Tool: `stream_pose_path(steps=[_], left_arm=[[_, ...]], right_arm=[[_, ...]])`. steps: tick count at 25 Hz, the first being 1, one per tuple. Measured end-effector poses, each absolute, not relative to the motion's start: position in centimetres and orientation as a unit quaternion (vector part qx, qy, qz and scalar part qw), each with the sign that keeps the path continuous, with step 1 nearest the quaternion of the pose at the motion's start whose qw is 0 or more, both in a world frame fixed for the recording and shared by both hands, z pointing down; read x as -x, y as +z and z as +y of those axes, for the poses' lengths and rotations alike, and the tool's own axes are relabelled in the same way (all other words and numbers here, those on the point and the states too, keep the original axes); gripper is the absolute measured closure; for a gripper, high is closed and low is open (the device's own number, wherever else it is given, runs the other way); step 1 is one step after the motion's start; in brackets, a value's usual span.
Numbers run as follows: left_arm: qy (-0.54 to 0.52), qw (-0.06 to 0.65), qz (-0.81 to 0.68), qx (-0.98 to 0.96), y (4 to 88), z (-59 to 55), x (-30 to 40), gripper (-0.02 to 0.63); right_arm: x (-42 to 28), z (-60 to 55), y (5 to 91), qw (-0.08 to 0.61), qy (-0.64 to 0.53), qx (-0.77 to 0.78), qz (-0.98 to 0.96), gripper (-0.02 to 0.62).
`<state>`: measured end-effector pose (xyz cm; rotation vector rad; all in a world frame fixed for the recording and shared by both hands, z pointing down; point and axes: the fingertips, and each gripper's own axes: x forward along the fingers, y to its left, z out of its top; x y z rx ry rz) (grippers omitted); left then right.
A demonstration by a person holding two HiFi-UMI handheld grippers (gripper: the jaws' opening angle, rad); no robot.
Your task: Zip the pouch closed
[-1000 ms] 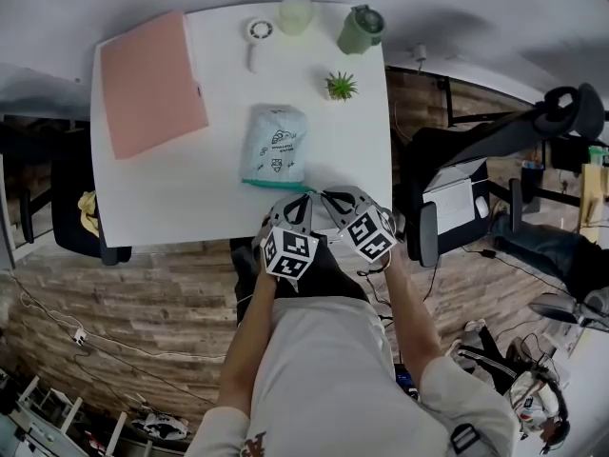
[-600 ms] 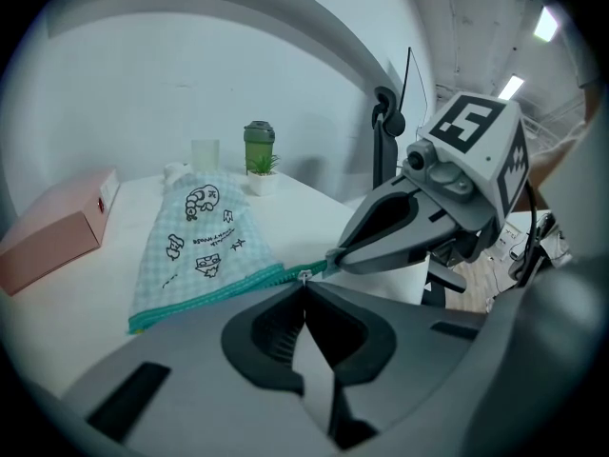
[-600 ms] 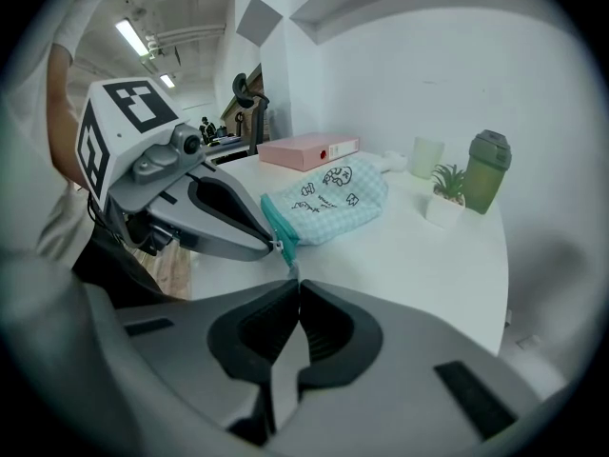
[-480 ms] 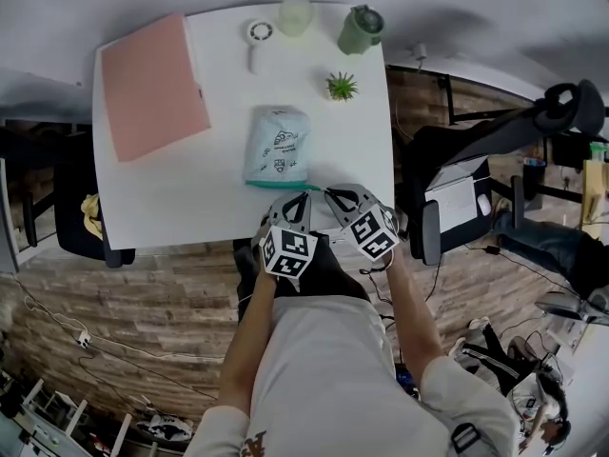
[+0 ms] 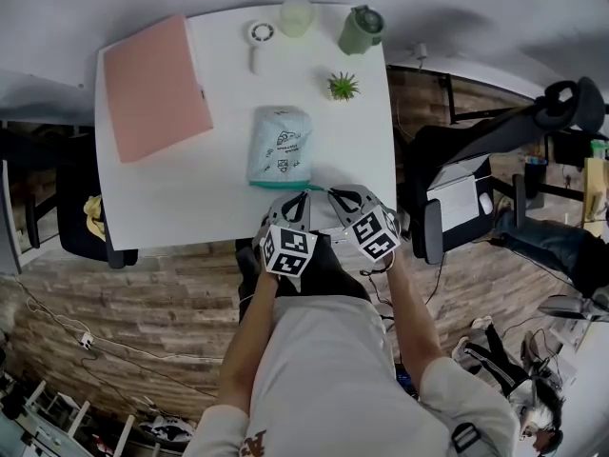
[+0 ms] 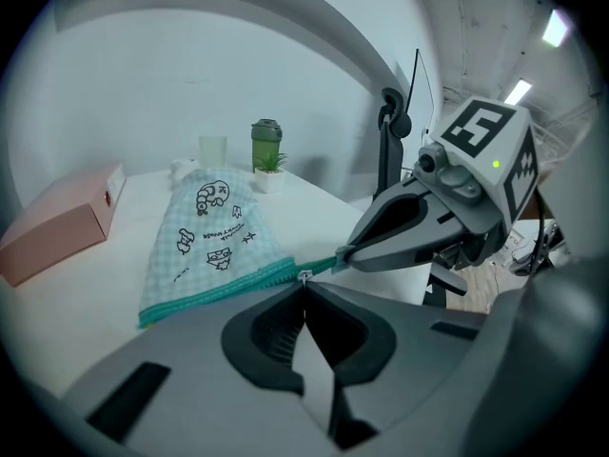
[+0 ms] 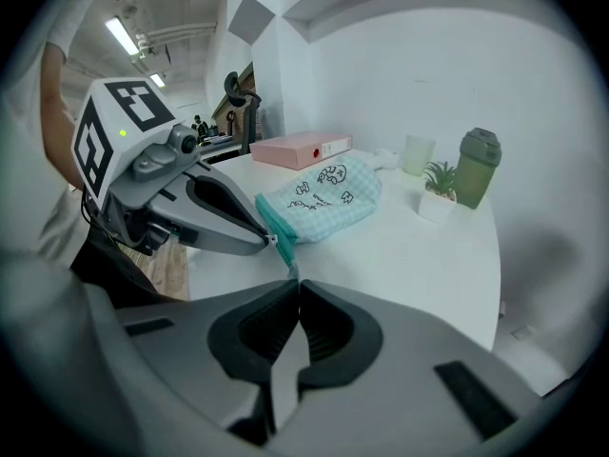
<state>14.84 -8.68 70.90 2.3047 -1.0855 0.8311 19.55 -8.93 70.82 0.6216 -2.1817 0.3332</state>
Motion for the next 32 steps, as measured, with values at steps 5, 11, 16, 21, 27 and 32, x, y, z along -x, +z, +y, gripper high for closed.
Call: stream_pose_path(steps=[5, 11, 16, 21, 27, 32], left_arm=[[0.301, 0.231, -0.407, -0.83, 71.0, -8.8, -14.3, 0.609], [0.297, 0.239, -0.421, -0.823, 71.1, -9.2, -13.0, 0.609], [0.297, 0.236, -0.425, -0.822, 70.8, -9.3, -12.1, 0.609], [0.297, 0.237, -0.43, -0.819, 70.8, -9.3, -11.6, 0.609], [0.298, 0.238, -0.436, -0.815, 70.9, -9.4, -10.6, 0.609], [0.299, 0.24, -0.442, -0.811, 71.0, -9.5, -9.6, 0.609]], right_arm=[[-19.8, -9.0, 70.9, 0.414, 0.133, -0.257, -0.863, 0.592], [-20.1, -9.4, 70.8, 0.414, 0.132, -0.268, -0.86, 0.592], [-20.2, -9.4, 70.6, 0.413, 0.133, -0.272, -0.859, 0.592], [-20.3, -9.5, 70.6, 0.413, 0.133, -0.276, -0.858, 0.592], [-20.8, -9.6, 70.7, 0.416, 0.137, -0.285, -0.853, 0.592], [-21.1, -9.7, 70.8, 0.418, 0.138, -0.289, -0.85, 0.592]])
